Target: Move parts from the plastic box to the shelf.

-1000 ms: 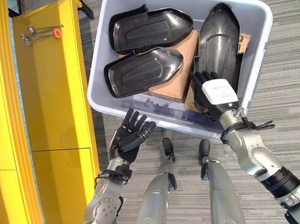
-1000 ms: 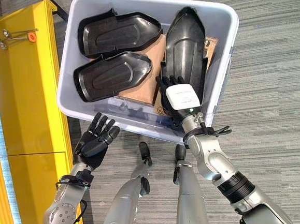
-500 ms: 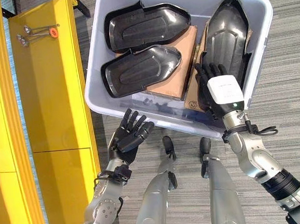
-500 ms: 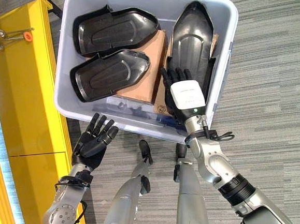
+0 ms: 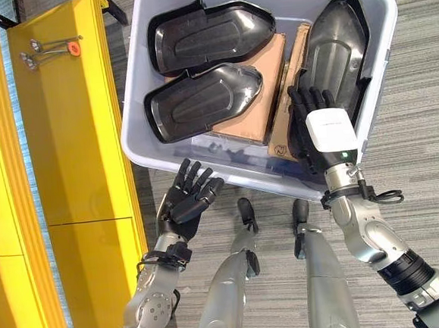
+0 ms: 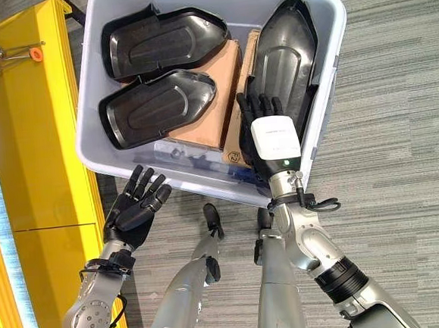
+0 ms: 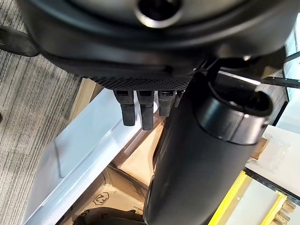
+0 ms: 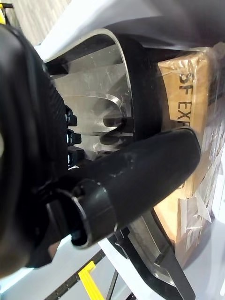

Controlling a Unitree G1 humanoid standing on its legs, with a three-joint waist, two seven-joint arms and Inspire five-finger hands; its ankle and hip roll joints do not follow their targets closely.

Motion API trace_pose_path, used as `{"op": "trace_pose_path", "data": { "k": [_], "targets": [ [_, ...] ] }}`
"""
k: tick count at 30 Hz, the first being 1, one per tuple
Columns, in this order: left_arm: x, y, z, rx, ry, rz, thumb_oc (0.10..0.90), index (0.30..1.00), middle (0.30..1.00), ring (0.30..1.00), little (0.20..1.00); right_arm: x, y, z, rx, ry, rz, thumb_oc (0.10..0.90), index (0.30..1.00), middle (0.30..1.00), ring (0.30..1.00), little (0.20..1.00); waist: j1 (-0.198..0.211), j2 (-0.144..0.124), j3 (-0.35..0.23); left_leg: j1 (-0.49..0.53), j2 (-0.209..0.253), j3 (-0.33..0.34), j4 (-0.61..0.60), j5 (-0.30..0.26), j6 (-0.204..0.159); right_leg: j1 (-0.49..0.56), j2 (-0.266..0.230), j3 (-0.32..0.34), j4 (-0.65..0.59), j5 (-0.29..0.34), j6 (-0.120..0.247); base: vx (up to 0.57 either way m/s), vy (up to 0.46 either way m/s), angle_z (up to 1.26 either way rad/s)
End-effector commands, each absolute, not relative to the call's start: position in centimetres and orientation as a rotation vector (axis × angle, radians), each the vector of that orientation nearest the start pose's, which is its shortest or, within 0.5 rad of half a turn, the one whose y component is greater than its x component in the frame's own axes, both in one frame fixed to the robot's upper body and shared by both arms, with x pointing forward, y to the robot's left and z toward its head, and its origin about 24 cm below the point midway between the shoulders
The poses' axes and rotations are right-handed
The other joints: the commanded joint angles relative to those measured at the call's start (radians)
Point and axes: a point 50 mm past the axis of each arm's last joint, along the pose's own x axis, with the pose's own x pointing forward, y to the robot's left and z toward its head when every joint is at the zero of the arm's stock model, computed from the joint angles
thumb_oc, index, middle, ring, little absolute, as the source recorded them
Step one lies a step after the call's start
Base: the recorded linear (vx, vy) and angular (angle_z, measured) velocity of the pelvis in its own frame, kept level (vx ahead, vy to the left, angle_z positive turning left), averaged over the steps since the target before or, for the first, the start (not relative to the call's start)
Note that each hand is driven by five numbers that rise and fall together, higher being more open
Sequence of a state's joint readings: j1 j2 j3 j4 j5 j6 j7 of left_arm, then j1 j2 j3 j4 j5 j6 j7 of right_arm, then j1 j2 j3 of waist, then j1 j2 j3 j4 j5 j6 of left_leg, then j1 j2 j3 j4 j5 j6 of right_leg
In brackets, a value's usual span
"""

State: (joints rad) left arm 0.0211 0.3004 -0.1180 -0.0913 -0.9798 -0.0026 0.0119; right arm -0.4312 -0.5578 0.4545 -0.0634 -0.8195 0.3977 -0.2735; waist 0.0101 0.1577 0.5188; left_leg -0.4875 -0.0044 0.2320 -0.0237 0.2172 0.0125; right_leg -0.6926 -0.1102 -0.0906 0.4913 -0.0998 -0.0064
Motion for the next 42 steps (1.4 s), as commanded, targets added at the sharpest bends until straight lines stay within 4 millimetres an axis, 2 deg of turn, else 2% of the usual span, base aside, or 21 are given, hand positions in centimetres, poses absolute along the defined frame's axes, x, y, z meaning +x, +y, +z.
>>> {"op": "trace_pose_path", "data": {
  "k": [1, 4, 7, 11, 14, 20, 24, 32, 42],
  "targets": [
    [24.5, 16.6, 8.3, -0.723, -0.109, -0.210, 0.900, 1.000, 1.000, 1.000, 1.000, 30.7, -17.2, 17.6, -1.394, -0.518, -0.385, 0.900, 1.000, 1.000, 1.000, 1.000, -0.055, 0.078, 0.001, 0.026, -0.054, -0.028, 0.093, -0.137, -0.030, 0.062, 0.049, 0.058, -0.190, 0.094, 0.071, 0.00, 0.000, 0.00],
    [24.5, 16.6, 8.4, -0.728, -0.116, -0.206, 0.900, 1.000, 1.000, 1.000, 1.000, 30.5, -17.2, 17.6, -1.345, -0.543, -0.396, 0.900, 1.000, 1.000, 1.000, 1.000, -0.057, 0.080, 0.001, 0.026, -0.053, -0.026, 0.092, -0.137, -0.030, 0.061, 0.051, 0.060, -0.189, 0.092, 0.070, 0.00, 0.000, 0.00],
    [24.5, 16.6, 8.5, -0.735, -0.117, -0.205, 0.900, 1.000, 1.000, 1.000, 1.000, 29.9, -16.6, 18.3, -1.251, -0.677, -0.419, 0.900, 1.000, 1.000, 1.000, 1.000, -0.059, 0.081, 0.001, 0.030, -0.051, -0.024, 0.089, -0.136, -0.030, 0.063, 0.051, 0.061, -0.189, 0.093, 0.071, 0.00, 0.000, 0.00],
    [24.5, 16.3, 8.6, -0.752, -0.114, -0.198, 0.900, 1.000, 1.000, 1.000, 1.000, 28.1, -15.0, 20.4, -1.119, -0.934, -0.421, 0.900, 1.000, 1.000, 1.000, 1.000, -0.065, 0.089, 0.001, 0.036, -0.053, -0.022, 0.084, -0.134, -0.033, 0.063, 0.054, 0.067, -0.187, 0.091, 0.072, 0.01, 0.035, -0.01],
    [24.5, 15.9, 8.5, -0.771, -0.114, -0.196, 0.900, 1.000, 1.000, 1.000, 1.000, 26.8, -14.0, 21.7, -1.058, -1.063, -0.414, 0.900, 1.000, 1.000, 1.000, 1.000, -0.071, 0.100, 0.001, 0.044, -0.057, -0.020, 0.075, -0.131, -0.034, 0.065, 0.056, 0.075, -0.191, 0.091, 0.072, 0.02, 0.070, -0.08],
    [24.4, 15.7, 8.3, -0.798, -0.111, -0.201, 0.900, 1.000, 1.000, 1.000, 1.000, 25.5, -13.3, 22.3, -0.976, -1.177, -0.419, 0.900, 1.000, 1.000, 1.000, 1.000, -0.076, 0.118, 0.001, 0.052, -0.060, -0.015, 0.068, -0.129, -0.035, 0.066, 0.054, 0.084, -0.194, 0.091, 0.072, 0.01, 0.049, -0.08],
    [24.2, 15.8, 8.0, -0.808, -0.111, -0.202, 0.900, 1.000, 1.000, 1.000, 1.000, 25.7, -13.7, 22.0, -0.981, -1.124, -0.426, 0.900, 1.000, 1.000, 1.000, 1.000, -0.079, 0.123, 0.001, 0.055, -0.061, -0.015, 0.066, -0.130, -0.037, 0.066, 0.052, 0.086, -0.195, 0.090, 0.073, 0.00, 0.011, 0.00],
    [24.0, 16.1, 7.7, -0.803, -0.108, -0.216, 0.900, 1.000, 1.000, 1.000, 1.000, 27.3, -14.5, 20.0, -1.040, -0.920, -0.405, 0.900, 1.000, 1.000, 1.000, 1.000, -0.073, 0.126, 0.001, 0.047, -0.060, -0.011, 0.065, -0.128, -0.035, 0.060, 0.044, 0.080, -0.202, 0.096, 0.075, 0.00, 0.000, 0.00],
    [23.9, 16.1, 7.8, -0.798, -0.117, -0.217, 0.900, 1.000, 1.000, 1.000, 1.000, 27.9, -14.7, 18.8, -1.063, -0.809, -0.376, 0.900, 1.000, 1.000, 1.000, 1.000, -0.066, 0.117, 0.001, 0.034, -0.060, -0.013, 0.071, -0.129, -0.032, 0.049, 0.041, 0.072, -0.198, 0.097, 0.075, 0.00, 0.000, 0.00]
  ]
}}
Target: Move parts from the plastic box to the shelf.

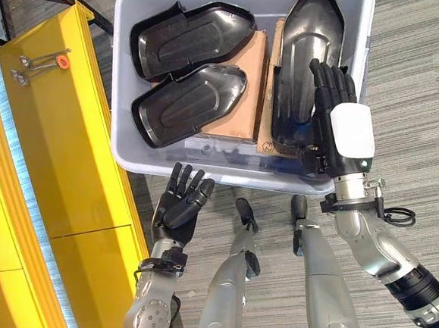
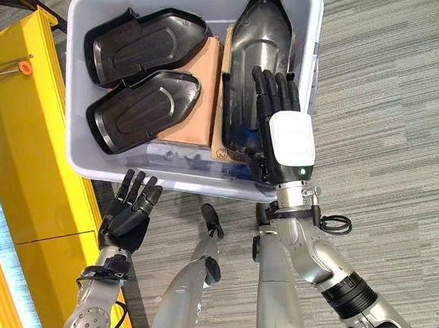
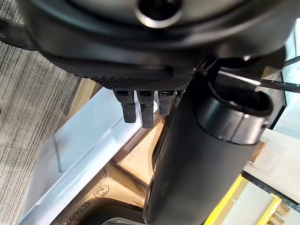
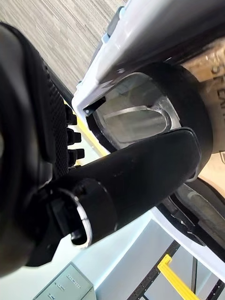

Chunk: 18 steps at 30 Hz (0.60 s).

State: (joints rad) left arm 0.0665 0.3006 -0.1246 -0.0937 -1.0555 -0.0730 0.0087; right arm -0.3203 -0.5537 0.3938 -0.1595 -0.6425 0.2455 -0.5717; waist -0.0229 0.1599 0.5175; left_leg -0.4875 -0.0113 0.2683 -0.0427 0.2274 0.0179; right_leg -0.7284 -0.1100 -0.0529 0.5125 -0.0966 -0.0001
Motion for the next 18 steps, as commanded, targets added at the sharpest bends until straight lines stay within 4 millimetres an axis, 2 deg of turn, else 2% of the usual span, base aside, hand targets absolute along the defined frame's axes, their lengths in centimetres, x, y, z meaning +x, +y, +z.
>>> {"op": "trace_pose_path", "data": {
  "k": [1, 5, 9, 13, 18],
  "targets": [
    [23.9, 16.1, 7.8, -0.798, -0.116, -0.218, 0.900, 1.000, 1.000, 1.000, 1.000, 28.0, -14.8, 18.7, -1.068, -0.808, -0.379, 0.900, 1.000, 1.000, 1.000, 1.000, -0.033, 0.115, 0.002, 0.032, -0.053, -0.048, 0.091, -0.139, -0.038, 0.083, 0.040, 0.034, -0.219, 0.094, 0.069, 0.00, 0.000, 0.00],
    [24.0, 16.1, 7.8, -0.792, -0.110, -0.218, 0.900, 1.000, 1.000, 1.000, 1.000, 28.3, -14.9, 18.7, -1.070, -0.812, -0.383, 0.900, 1.000, 1.000, 1.000, 1.000, -0.028, 0.113, 0.002, 0.024, -0.052, -0.049, 0.096, -0.139, -0.037, 0.079, 0.038, 0.030, -0.218, 0.095, 0.068, 0.00, 0.000, 0.00],
    [24.0, 16.2, 7.7, -0.793, -0.112, -0.208, 0.900, 1.000, 1.000, 1.000, 1.000, 27.5, -13.8, 19.8, -0.968, -0.911, -0.275, 0.900, 1.000, 1.000, 1.000, 1.000, -0.029, 0.111, 0.002, 0.023, -0.052, -0.050, 0.096, -0.139, -0.037, 0.077, 0.041, 0.032, -0.215, 0.096, 0.070, 0.00, 0.000, 0.00],
    [23.7, 16.3, 8.0, -0.786, -0.119, -0.202, 0.900, 1.000, 1.000, 1.000, 1.000, 24.5, -11.2, 22.2, -0.844, -1.113, -0.092, 0.900, 1.000, 1.000, 1.000, 1.000, -0.030, 0.102, 0.002, 0.021, -0.051, -0.049, 0.096, -0.140, -0.039, 0.076, 0.046, 0.035, -0.217, 0.097, 0.073, 0.00, 0.000, 0.00],
    [23.3, 16.2, 8.8, -0.784, -0.127, -0.211, 0.900, 1.000, 1.000, 1.000, 1.000, 21.8, -9.2, 24.3, -0.751, -1.253, -0.018, 0.900, 1.000, 1.000, 1.000, 1.000, -0.022, 0.099, 0.002, 0.022, -0.051, -0.046, 0.099, -0.140, -0.041, 0.079, 0.050, 0.040, -0.220, 0.099, 0.071, 0.00, 0.000, 0.00]
  ]
}}
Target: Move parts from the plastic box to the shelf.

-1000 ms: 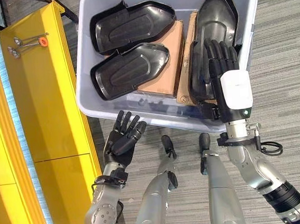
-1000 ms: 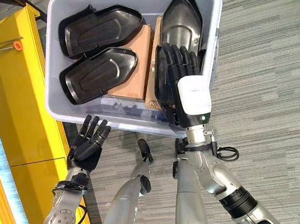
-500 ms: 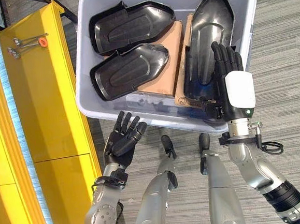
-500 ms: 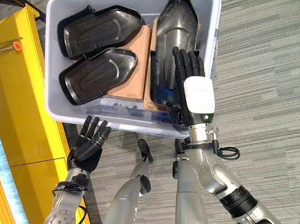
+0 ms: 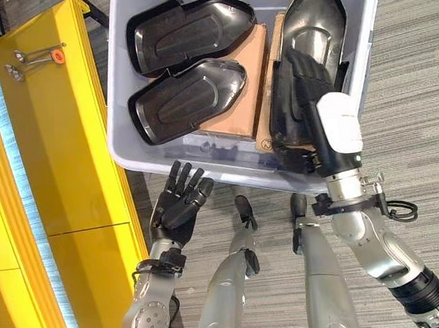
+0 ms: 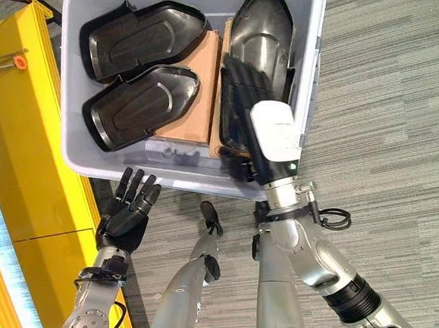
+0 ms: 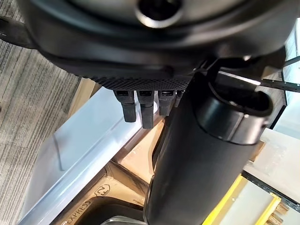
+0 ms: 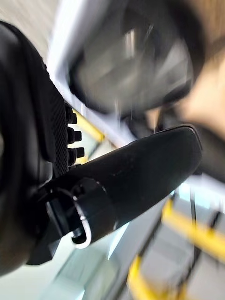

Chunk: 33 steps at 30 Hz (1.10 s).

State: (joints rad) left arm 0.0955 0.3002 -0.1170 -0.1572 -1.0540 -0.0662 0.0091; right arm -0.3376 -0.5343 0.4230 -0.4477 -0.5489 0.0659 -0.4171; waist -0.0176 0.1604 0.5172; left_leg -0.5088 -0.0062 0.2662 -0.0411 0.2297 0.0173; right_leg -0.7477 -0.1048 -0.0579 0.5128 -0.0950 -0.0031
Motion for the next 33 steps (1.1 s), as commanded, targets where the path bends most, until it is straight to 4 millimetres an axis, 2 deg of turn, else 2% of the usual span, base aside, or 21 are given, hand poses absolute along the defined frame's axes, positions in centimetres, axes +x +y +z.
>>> {"op": "trace_pose_path", "data": {
  "k": [1, 4, 10, 13, 21, 33],
  "targets": [
    [23.2, 16.2, 8.9, -0.785, -0.128, -0.211, 0.900, 1.000, 1.000, 1.000, 1.000, 21.4, -9.0, 24.7, -0.729, -1.276, -0.022, 0.900, 1.000, 1.000, 1.000, 1.000, -0.026, 0.099, 0.003, 0.044, -0.056, -0.044, 0.098, -0.143, -0.041, 0.099, 0.046, 0.047, -0.220, 0.098, 0.074, 0.00, 0.000, 0.00],
    [23.0, 16.0, 9.0, -0.784, -0.125, -0.222, 0.900, 1.000, 1.000, 1.000, 1.000, 21.2, -8.8, 26.1, -0.688, -1.323, -0.080, 0.900, 1.000, 1.000, 1.000, 1.000, -0.016, 0.101, 0.003, 0.050, -0.060, -0.049, 0.098, -0.146, -0.040, 0.107, 0.047, 0.046, -0.221, 0.094, 0.072, 0.00, 0.000, 0.00],
    [23.0, 16.0, 8.6, -0.779, -0.116, -0.227, 0.900, 1.000, 1.000, 1.000, 1.000, 21.5, -8.7, 26.8, -0.713, -1.289, -0.079, 0.900, 1.000, 1.000, 1.000, 1.000, -0.007, 0.099, 0.003, 0.056, -0.062, -0.059, 0.102, -0.151, -0.043, 0.118, 0.043, 0.040, -0.218, 0.091, 0.079, 0.00, 0.000, 0.00],
    [23.0, 16.0, 8.5, -0.775, -0.112, -0.230, 0.900, 1.000, 1.000, 1.000, 1.000, 21.8, -8.7, 26.6, -0.743, -1.248, -0.088, 0.900, 1.000, 1.000, 1.000, 1.000, -0.004, 0.098, 0.003, 0.057, -0.062, -0.058, 0.099, -0.151, -0.041, 0.121, 0.042, 0.039, -0.224, 0.093, 0.079, 0.00, 0.000, 0.00],
    [23.2, 16.0, 8.5, -0.763, -0.102, -0.230, 0.900, 1.000, 1.000, 1.000, 1.000, 24.3, -9.9, 25.0, -0.818, -1.050, -0.162, 0.900, 1.000, 1.000, 1.000, 1.000, -0.002, 0.097, 0.003, 0.040, -0.060, -0.054, 0.102, -0.147, -0.042, 0.104, 0.037, 0.029, -0.223, 0.096, 0.075, 0.00, -0.004, 0.00],
    [23.3, 16.1, 8.1, -0.777, -0.101, -0.210, 0.900, 1.000, 1.000, 1.000, 1.000, 25.8, -11.8, 23.2, -0.798, -0.886, -0.218, 0.900, 1.000, 1.000, 1.000, 1.000, -0.024, 0.102, 0.003, 0.015, -0.062, -0.041, 0.104, -0.143, -0.040, 0.067, 0.040, 0.043, -0.219, 0.104, 0.073, -0.01, 0.024, -0.01]
  ]
}}
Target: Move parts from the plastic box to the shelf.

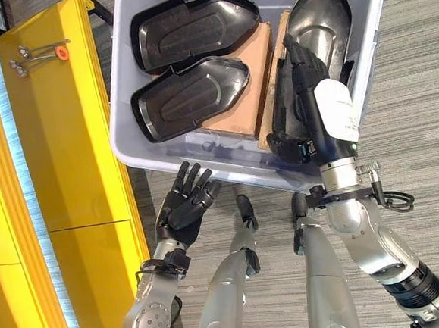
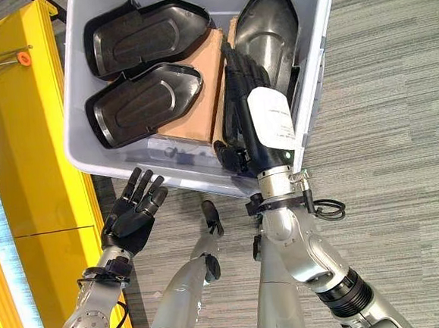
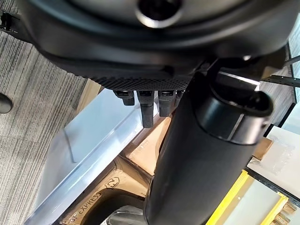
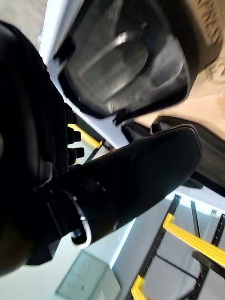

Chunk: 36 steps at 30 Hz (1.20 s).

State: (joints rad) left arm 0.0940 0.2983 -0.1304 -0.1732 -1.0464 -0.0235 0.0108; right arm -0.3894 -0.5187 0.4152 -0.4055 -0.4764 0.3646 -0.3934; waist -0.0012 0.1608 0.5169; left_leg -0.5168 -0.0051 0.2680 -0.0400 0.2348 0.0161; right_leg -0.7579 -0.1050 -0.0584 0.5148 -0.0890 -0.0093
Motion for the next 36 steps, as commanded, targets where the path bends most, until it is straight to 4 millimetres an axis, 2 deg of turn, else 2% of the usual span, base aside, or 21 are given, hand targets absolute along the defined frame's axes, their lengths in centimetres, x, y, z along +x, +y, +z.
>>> {"op": "trace_pose_path", "data": {
  "k": [1, 11, 18, 30, 36],
  "targets": [
    [23.3, 16.0, 8.1, -0.779, -0.101, -0.209, 0.900, 1.000, 1.000, 1.000, 1.000, 25.9, -11.9, 23.1, -0.796, -0.877, -0.222, 0.900, 1.000, 1.000, 1.000, 1.000, -0.042, 0.102, 0.003, 0.020, -0.064, -0.042, 0.104, -0.148, -0.038, 0.074, 0.040, 0.044, -0.221, 0.098, 0.078, 0.00, 0.000, 0.00],
    [23.4, 16.1, 7.8, -0.787, -0.105, -0.199, 0.900, 1.000, 1.000, 1.000, 1.000, 26.4, -12.2, 22.1, -0.825, -0.815, -0.202, 0.900, 1.000, 1.000, 1.000, 1.000, -0.049, 0.103, 0.003, -0.002, -0.064, -0.034, 0.113, -0.148, -0.038, 0.053, 0.039, 0.051, -0.220, 0.104, 0.079, 0.00, 0.003, 0.00],
    [23.5, 16.4, 7.8, -0.782, -0.120, -0.195, 0.900, 1.000, 1.000, 1.000, 1.000, 26.6, -12.6, 20.6, -0.864, -0.786, -0.189, 0.900, 1.000, 1.000, 1.000, 1.000, -0.052, 0.099, 0.003, -0.005, -0.064, -0.035, 0.106, -0.143, -0.036, 0.053, 0.040, 0.048, -0.228, 0.109, 0.083, 0.00, 0.000, 0.00],
    [23.7, 16.3, 7.9, -0.773, -0.118, -0.191, 0.900, 1.000, 1.000, 1.000, 1.000, 27.5, -13.1, 19.6, -0.949, -0.754, -0.248, 0.900, 1.000, 1.000, 1.000, 1.000, -0.049, 0.102, 0.003, -0.022, -0.066, -0.036, 0.111, -0.142, -0.035, 0.039, 0.035, 0.045, -0.229, 0.112, 0.084, 0.00, 0.000, 0.00],
    [23.9, 16.2, 7.9, -0.770, -0.118, -0.184, 0.900, 1.000, 1.000, 1.000, 1.000, 27.6, -13.2, 19.9, -0.983, -0.790, -0.259, 0.900, 1.000, 1.000, 1.000, 1.000, -0.047, 0.108, 0.003, -0.045, -0.065, -0.033, 0.114, -0.137, -0.038, 0.011, 0.034, 0.044, -0.222, 0.115, 0.085, 0.00, 0.000, 0.00]
  ]
}}
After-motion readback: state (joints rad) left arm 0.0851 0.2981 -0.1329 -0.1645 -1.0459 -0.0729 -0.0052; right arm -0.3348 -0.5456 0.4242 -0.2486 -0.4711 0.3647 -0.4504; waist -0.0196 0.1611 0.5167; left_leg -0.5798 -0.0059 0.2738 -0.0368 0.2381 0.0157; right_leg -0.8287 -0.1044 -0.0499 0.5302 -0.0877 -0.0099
